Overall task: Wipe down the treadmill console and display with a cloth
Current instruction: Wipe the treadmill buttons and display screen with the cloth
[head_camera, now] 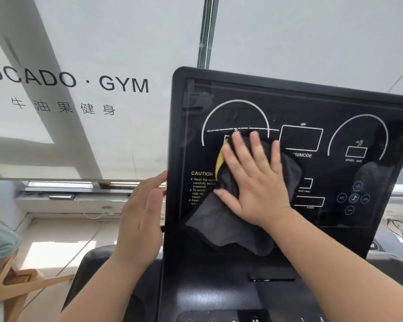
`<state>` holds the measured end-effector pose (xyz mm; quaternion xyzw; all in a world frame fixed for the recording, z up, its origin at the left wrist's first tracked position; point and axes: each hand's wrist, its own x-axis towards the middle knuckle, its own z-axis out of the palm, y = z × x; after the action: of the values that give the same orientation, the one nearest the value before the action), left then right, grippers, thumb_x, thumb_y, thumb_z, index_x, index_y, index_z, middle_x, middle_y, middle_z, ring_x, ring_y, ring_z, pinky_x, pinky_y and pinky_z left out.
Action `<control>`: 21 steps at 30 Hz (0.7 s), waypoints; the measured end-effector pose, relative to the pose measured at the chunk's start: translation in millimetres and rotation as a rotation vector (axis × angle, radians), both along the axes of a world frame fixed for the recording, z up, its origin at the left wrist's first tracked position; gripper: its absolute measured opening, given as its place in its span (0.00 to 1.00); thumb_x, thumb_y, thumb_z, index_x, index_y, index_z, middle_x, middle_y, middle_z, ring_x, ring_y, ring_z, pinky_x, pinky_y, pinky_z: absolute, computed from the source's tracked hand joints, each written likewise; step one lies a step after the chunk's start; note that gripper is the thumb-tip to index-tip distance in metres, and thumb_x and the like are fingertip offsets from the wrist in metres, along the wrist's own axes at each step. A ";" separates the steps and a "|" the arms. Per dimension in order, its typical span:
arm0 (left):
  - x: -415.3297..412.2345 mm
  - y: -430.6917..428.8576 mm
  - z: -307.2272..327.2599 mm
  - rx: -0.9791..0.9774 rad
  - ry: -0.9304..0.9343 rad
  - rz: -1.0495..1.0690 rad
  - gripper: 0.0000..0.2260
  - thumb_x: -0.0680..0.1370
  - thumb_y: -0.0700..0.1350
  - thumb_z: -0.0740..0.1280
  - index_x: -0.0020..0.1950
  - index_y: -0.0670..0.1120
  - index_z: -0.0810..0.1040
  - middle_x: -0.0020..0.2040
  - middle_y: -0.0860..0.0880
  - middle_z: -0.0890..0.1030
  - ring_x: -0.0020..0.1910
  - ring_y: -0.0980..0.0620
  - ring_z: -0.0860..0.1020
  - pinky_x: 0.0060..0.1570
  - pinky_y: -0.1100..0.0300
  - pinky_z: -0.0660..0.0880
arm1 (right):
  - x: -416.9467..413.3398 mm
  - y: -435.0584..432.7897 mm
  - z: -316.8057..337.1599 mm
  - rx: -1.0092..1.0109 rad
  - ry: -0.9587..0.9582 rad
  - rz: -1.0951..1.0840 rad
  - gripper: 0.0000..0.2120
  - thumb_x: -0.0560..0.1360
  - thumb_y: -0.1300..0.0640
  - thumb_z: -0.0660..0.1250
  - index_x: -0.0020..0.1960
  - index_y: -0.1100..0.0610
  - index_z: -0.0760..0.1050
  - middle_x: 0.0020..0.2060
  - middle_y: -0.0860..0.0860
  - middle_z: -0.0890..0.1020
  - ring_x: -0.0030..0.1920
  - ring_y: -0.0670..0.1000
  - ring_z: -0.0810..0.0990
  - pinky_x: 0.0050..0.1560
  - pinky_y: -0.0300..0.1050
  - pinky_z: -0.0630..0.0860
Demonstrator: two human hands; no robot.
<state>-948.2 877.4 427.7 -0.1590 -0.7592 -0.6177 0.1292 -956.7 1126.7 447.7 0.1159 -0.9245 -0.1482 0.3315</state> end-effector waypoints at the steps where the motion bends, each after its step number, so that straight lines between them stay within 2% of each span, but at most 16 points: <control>1: -0.1 -1.2 0.0 -0.003 -0.006 -0.011 0.26 0.79 0.71 0.46 0.68 0.65 0.74 0.64 0.66 0.78 0.66 0.53 0.77 0.64 0.44 0.74 | -2.7 8.2 8.9 -0.060 0.019 -0.070 0.48 0.76 0.26 0.57 0.84 0.54 0.47 0.83 0.54 0.49 0.83 0.62 0.45 0.78 0.71 0.42; 4: 0.7 -2.6 -0.7 0.002 -0.021 -0.037 0.27 0.79 0.72 0.46 0.68 0.65 0.73 0.65 0.66 0.77 0.67 0.54 0.75 0.64 0.42 0.73 | -18.9 10.6 44.4 -0.260 0.045 -0.250 0.55 0.72 0.21 0.53 0.84 0.57 0.44 0.83 0.58 0.46 0.82 0.65 0.42 0.78 0.73 0.40; 7: 1.5 0.0 -1.9 0.023 -0.034 -0.023 0.27 0.78 0.73 0.46 0.68 0.65 0.73 0.65 0.66 0.77 0.68 0.54 0.75 0.65 0.42 0.73 | -41.2 -18.1 76.2 -0.363 0.069 -0.295 0.56 0.72 0.20 0.52 0.84 0.57 0.42 0.83 0.58 0.45 0.82 0.65 0.41 0.77 0.73 0.39; 9: 1.4 2.1 -3.9 0.036 -0.031 -0.001 0.27 0.78 0.72 0.46 0.68 0.64 0.73 0.64 0.66 0.78 0.67 0.54 0.75 0.64 0.42 0.74 | -53.8 -44.0 86.7 -0.306 0.064 -0.240 0.52 0.75 0.22 0.50 0.84 0.56 0.43 0.84 0.56 0.46 0.82 0.64 0.42 0.77 0.73 0.40; 11: 1.6 4.8 -6.3 0.037 -0.007 0.024 0.30 0.80 0.71 0.46 0.71 0.57 0.74 0.64 0.63 0.79 0.67 0.54 0.76 0.63 0.41 0.74 | -61.1 -67.1 86.1 -0.185 0.057 -0.134 0.46 0.78 0.26 0.50 0.84 0.55 0.46 0.84 0.54 0.48 0.83 0.63 0.44 0.78 0.73 0.42; 15: 3.4 14.0 -12.8 -0.037 0.120 0.064 0.30 0.83 0.63 0.47 0.72 0.46 0.74 0.64 0.53 0.80 0.66 0.48 0.77 0.62 0.41 0.73 | -59.3 -77.6 69.4 -0.030 0.052 0.052 0.34 0.83 0.36 0.52 0.84 0.51 0.52 0.83 0.50 0.54 0.83 0.59 0.49 0.79 0.69 0.45; 18: 1.2 15.9 -18.8 -0.016 0.114 0.095 0.31 0.83 0.64 0.48 0.73 0.45 0.73 0.67 0.51 0.79 0.68 0.48 0.76 0.63 0.38 0.73 | -51.3 -50.6 61.8 -0.017 0.071 0.100 0.31 0.84 0.40 0.54 0.83 0.50 0.55 0.83 0.49 0.56 0.83 0.57 0.51 0.80 0.66 0.45; 21: 0.7 14.3 -17.9 -0.003 0.129 0.101 0.30 0.83 0.64 0.48 0.73 0.48 0.74 0.66 0.55 0.79 0.64 0.48 0.77 0.59 0.37 0.74 | -41.2 -2.2 61.2 -0.156 0.135 -0.028 0.32 0.84 0.41 0.55 0.83 0.51 0.54 0.83 0.51 0.56 0.83 0.58 0.51 0.80 0.67 0.45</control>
<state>-947.5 891.6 409.8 -0.1602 -0.7574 -0.5976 0.2087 -997.8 1124.5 508.8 0.0665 -0.9104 -0.0876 0.3988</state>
